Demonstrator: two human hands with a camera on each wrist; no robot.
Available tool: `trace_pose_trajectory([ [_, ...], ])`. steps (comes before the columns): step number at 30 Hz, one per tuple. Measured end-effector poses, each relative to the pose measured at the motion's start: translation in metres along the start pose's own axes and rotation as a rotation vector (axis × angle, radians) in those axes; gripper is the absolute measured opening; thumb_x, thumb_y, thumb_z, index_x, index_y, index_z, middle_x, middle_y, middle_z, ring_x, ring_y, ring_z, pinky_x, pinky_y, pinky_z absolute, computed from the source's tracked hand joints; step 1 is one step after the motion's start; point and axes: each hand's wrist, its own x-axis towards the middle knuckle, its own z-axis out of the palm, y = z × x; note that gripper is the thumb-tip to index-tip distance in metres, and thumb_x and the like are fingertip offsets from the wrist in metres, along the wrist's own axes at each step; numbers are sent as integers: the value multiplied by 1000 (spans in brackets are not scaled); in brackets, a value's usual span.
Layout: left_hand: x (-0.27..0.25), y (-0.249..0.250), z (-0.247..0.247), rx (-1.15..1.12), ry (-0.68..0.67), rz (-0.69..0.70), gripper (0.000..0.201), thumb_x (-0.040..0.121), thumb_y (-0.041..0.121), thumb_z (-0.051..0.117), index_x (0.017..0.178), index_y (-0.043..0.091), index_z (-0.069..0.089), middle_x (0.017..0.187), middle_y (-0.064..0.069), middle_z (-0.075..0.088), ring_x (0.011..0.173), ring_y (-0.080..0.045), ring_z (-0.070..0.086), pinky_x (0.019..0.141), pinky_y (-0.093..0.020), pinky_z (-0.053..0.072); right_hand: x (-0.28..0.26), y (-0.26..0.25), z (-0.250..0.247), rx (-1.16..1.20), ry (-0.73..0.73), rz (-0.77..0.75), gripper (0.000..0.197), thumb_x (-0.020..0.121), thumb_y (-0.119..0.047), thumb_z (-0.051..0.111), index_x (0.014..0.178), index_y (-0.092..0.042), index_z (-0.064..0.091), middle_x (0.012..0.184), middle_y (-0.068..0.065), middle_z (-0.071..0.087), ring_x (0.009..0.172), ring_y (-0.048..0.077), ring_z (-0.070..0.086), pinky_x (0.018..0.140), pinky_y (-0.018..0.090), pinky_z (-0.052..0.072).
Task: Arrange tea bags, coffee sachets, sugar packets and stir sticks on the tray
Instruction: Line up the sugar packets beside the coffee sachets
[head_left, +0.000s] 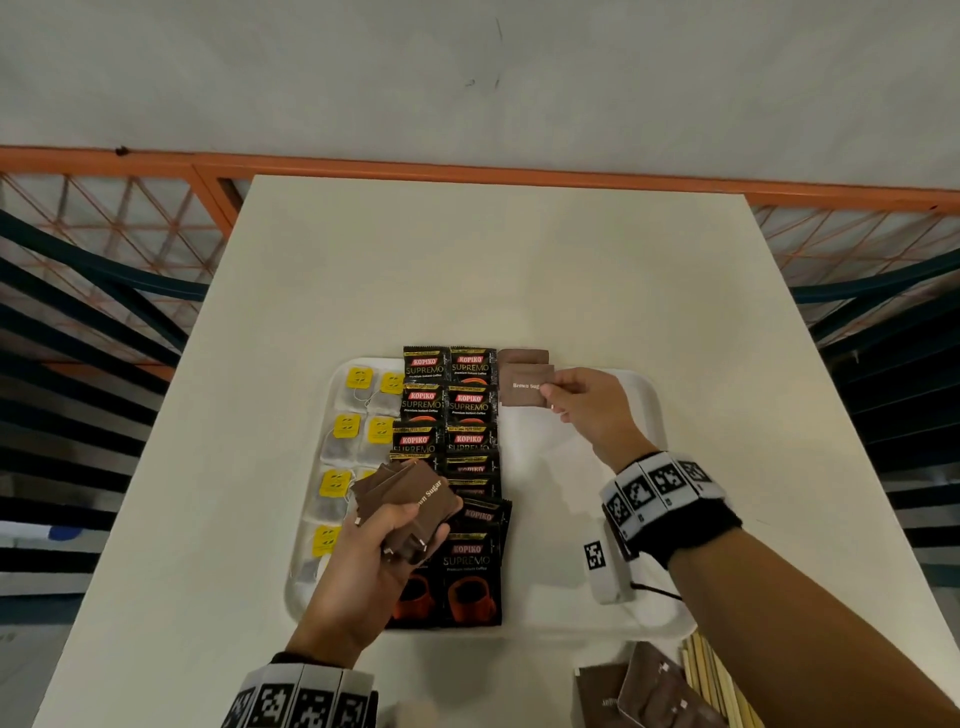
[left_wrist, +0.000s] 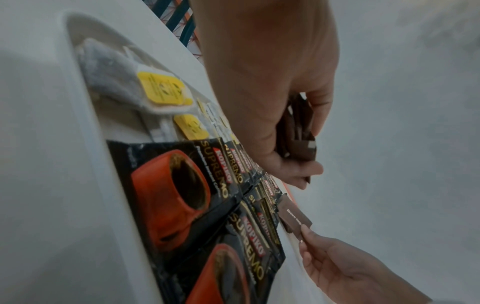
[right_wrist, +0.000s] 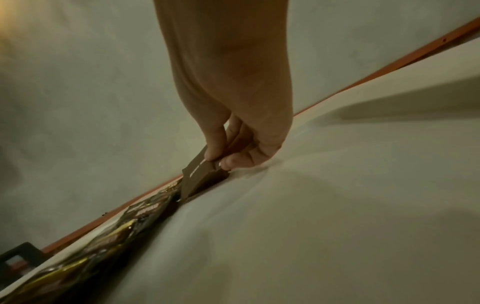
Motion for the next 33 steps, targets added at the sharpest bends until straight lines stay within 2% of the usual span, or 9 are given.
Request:
trace_pose_trajectory([
  [6,1,-4,-2,22,43,2,33,87,-5,45,114,9,58,92,-8,73,83,-22,72,58,-26,56,8,3,6,-56,94,-22,11,78,-7,71,87,-4,66,67,2,62,56,11,55,63,23,51],
  [11,2,-9,3,32,85,-7,29,87,-4,49,103,15,63,104,-13,69,92,-28,69,58,-25,56,6,3,8,-83,143,-63,15,76,-9,72,76,-12,57,67,5,61,54,11,53,63,23,49],
  [15,1,-11,9,69,50,-5,30,86,-3,51,106,15,63,103,-17,70,87,-30,70,60,-24,56,-12,-6,11,-193,159,-107,15,79,-19,70,86,-14,57,74,-7,56,66,2,50,60,9,38],
  [17,1,-12,10,71,55,3,31,85,-3,52,108,15,62,102,-16,70,86,-30,71,60,-24,56,-31,-18,14,-245,31,-163,16,84,-26,66,92,-13,61,78,-10,57,70,0,52,62,7,39],
  [20,3,-14,8,49,74,8,32,85,-6,52,103,17,63,98,-9,71,89,-28,69,58,-26,57,-62,-33,19,-284,-419,-149,23,88,-36,57,96,-16,63,82,-6,62,70,6,57,60,16,41],
  [23,4,-14,8,90,54,16,32,84,-7,53,102,17,63,89,-3,74,79,-19,72,58,-26,57,-81,-36,22,-275,-723,-80,20,86,-28,62,101,-14,64,85,-2,64,69,6,58,56,15,44],
  [26,2,-13,7,109,41,21,30,80,-4,57,101,17,64,85,-2,74,77,-15,72,57,-24,56,-87,-32,23,-182,-746,-21,24,85,-15,65,108,-8,62,90,0,64,76,8,58,59,15,46],
  [30,-1,-9,6,122,9,33,34,58,10,70,89,26,72,85,1,74,77,-11,71,55,-22,55,-90,-25,21,10,-838,77,19,87,-10,60,105,-16,62,96,-1,64,86,10,60,69,19,49],
  [33,1,-9,3,125,30,30,31,75,-2,63,96,21,68,85,-1,74,75,-13,71,54,-22,54,-88,-25,16,95,-809,113,13,86,-4,60,95,-13,63,83,0,64,72,7,61,63,16,50],
])
